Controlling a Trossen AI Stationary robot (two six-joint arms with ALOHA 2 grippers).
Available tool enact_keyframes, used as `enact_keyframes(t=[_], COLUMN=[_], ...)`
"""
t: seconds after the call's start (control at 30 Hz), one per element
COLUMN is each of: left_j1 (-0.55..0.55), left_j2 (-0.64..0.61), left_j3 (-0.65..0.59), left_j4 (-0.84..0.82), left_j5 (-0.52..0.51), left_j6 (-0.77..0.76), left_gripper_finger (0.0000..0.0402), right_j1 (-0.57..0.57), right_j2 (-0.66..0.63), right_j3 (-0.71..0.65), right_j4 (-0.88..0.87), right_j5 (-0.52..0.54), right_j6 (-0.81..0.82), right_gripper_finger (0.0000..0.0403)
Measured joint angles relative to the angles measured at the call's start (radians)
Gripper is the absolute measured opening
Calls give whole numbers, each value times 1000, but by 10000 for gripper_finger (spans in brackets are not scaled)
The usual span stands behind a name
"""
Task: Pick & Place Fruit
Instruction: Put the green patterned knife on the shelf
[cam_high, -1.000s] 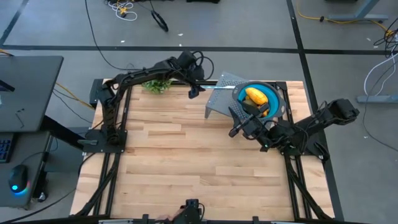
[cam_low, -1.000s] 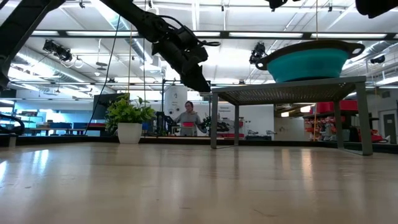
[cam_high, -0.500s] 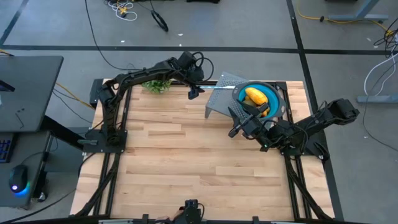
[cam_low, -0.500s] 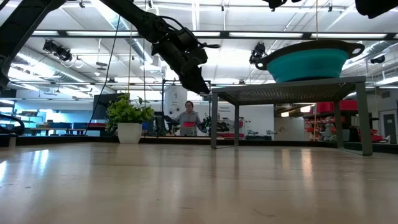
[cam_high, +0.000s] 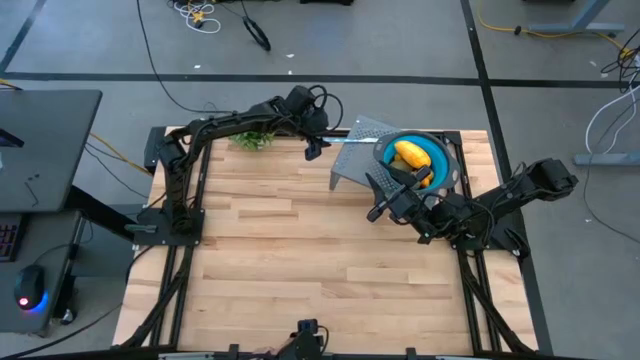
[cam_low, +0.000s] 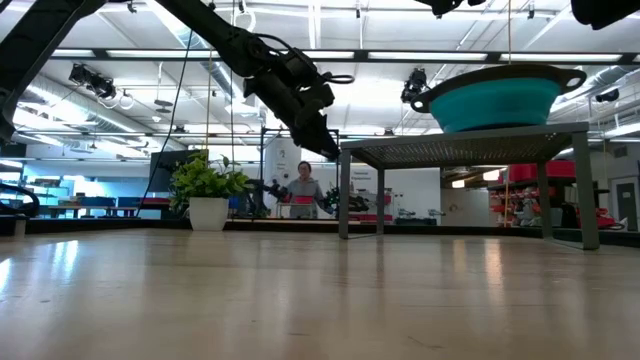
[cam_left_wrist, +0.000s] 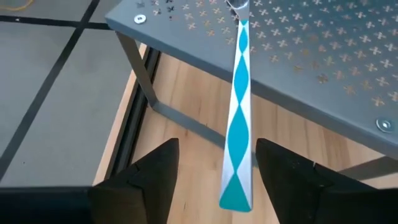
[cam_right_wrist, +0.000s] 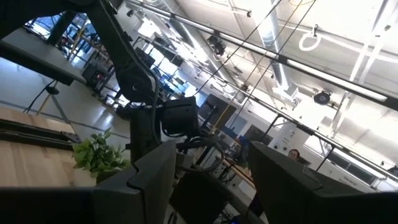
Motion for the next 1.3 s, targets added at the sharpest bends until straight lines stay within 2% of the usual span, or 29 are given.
enact_keyframes(t=[0.4,0.8,1.1,1.2,1.3], left_j1=[0,-3,-3,-3,-7], left_j2=[0,0,0,0,-1], left_j3=[0,0,0,0,0], left_j4=[-10,-7,-7,-7,-7], left_j5=[-3,-3,-3,-3,-3], left_j6=[-9,-11,-4,-10,-14], left_gripper_finger=[186,129,68,66,79], right_j1=[0,0,0,0,0], right_j2=[0,0,0,0,0], right_j3=[0,0,0,0,0], right_j4=[0,0,0,0,0], right_j5=[0,0,0,0,0], right_j6=[0,0,-1,-1,-1], right_gripper_finger=[212,212,212,212,212])
